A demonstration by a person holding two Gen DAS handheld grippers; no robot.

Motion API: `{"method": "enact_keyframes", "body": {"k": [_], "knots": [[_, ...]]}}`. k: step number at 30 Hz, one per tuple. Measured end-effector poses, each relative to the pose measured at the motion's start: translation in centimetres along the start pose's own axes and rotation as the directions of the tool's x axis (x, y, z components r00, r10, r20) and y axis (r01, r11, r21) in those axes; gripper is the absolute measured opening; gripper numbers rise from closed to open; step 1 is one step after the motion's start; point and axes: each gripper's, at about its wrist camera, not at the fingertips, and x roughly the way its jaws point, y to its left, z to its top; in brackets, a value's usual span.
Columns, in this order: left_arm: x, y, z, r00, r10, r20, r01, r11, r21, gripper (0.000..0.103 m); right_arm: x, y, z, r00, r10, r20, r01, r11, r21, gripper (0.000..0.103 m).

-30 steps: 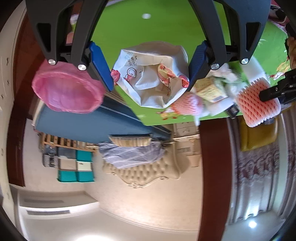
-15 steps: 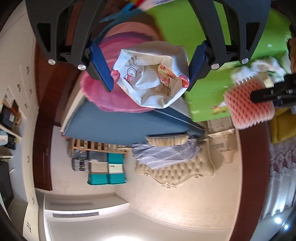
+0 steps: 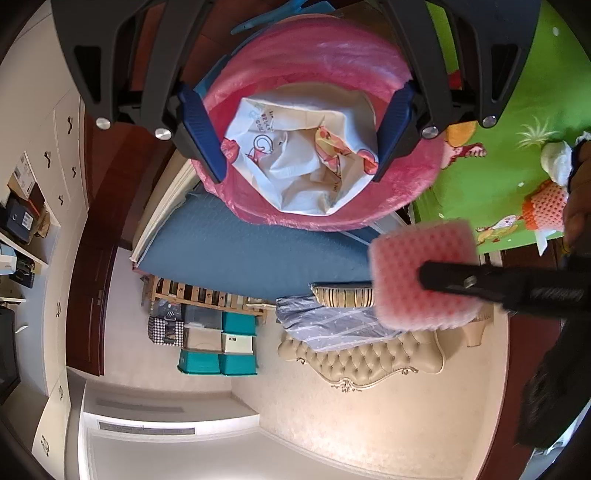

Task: Collect trash
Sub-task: 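Carry both held items over the pink wastebasket and open both grippers, then move both tools back over the table toward the remaining trash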

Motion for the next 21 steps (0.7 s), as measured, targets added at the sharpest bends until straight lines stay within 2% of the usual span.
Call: {"method": "enact_keyframes", "body": {"k": [3,5,7,10,13,16,17,21], "knots": [[1.9,-0.6,0.7,1.000,-0.019,-0.024,0.019,1.000,0.007,0.048,1.3,-0.3,-0.3,1.000,0.009,-0.008,-0.009,1.000,0.006,0.076],[2.7,-1.0,0.7,0.998,-0.034,-0.043,0.035,0.999,0.017,0.058,0.9,0.0,-0.5,1.000,0.024,-0.012,-0.024,1.000,-0.004,0.082],[3.2,-0.8,0.4,0.999,-0.012,-0.046,0.012,1.000,0.012,0.069,1.0,-0.1,-0.5,0.999,0.027,-0.027,-0.027,1.000,-0.011,0.090],[2.7,-0.2,0.0,0.999,-0.007,-0.039,0.007,1.000,-0.003,0.076,-0.4,-0.7,-1.0,1.000,0.016,-0.010,-0.016,1.000,-0.003,0.092],[0.6,0.7,-0.6,1.000,0.023,-0.009,-0.023,1.000,-0.003,0.085,-2.9,-0.7,-1.4,1.000,0.012,0.024,-0.012,1.000,0.002,0.092],[-3.0,1.3,-1.9,0.994,0.100,0.050,-0.101,0.995,0.014,0.089,-5.7,-0.4,-1.9,0.999,0.025,0.047,-0.026,0.999,0.021,0.092],[-4.6,1.5,-2.7,0.988,0.137,0.066,-0.138,0.990,0.022,0.090,-6.5,-0.2,-2.0,0.998,0.031,0.051,-0.033,0.999,0.031,0.092],[-9.8,2.7,-6.3,0.974,0.204,0.097,-0.206,0.978,0.010,0.090,-8.6,1.7,-2.5,0.997,0.061,0.055,-0.065,0.996,0.066,0.092]]}}
